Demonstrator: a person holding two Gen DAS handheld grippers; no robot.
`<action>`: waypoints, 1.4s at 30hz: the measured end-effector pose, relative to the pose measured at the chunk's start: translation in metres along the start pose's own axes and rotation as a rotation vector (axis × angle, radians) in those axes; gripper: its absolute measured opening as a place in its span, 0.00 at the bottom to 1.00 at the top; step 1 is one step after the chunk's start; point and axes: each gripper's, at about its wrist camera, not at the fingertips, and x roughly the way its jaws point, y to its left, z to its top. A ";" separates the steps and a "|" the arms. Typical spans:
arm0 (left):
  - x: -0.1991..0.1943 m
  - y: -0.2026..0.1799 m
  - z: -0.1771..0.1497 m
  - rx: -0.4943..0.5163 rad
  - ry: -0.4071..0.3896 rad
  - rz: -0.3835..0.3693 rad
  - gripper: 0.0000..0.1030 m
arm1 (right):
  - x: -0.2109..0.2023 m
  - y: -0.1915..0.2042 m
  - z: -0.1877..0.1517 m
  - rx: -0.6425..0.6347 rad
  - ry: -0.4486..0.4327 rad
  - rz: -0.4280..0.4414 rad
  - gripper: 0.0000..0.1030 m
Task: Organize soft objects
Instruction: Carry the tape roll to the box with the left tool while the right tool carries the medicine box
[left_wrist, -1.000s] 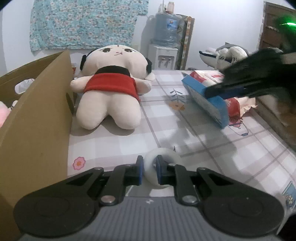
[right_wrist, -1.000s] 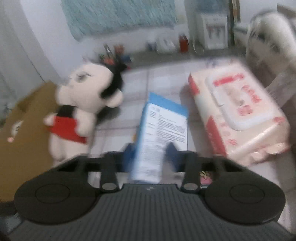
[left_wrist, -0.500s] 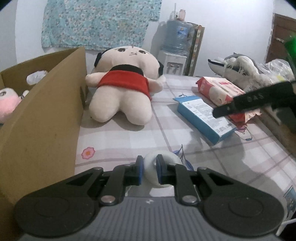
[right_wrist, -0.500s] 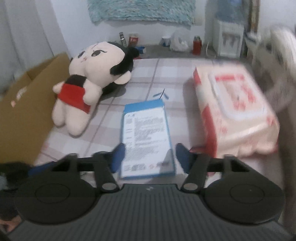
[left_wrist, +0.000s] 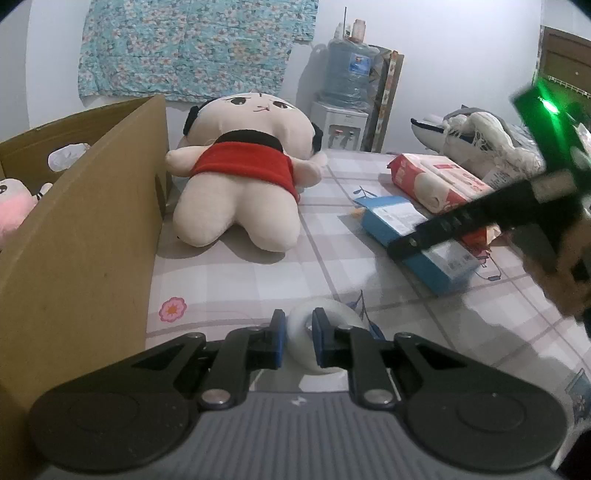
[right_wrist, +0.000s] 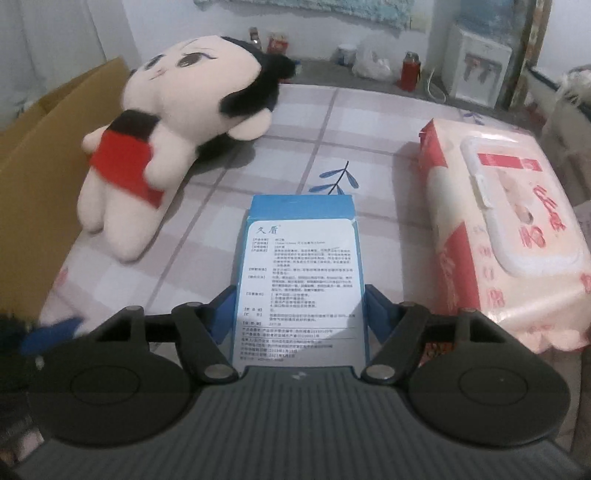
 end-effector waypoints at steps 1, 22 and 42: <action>-0.001 0.000 0.000 -0.001 0.002 -0.004 0.15 | -0.007 -0.004 -0.008 0.028 -0.034 0.023 0.68; -0.190 0.063 0.048 0.031 -0.185 0.113 0.15 | -0.175 0.107 0.058 -0.039 -0.368 0.510 0.69; -0.070 0.243 0.039 0.004 0.501 0.204 0.53 | -0.022 0.347 0.101 -0.385 0.024 0.380 0.69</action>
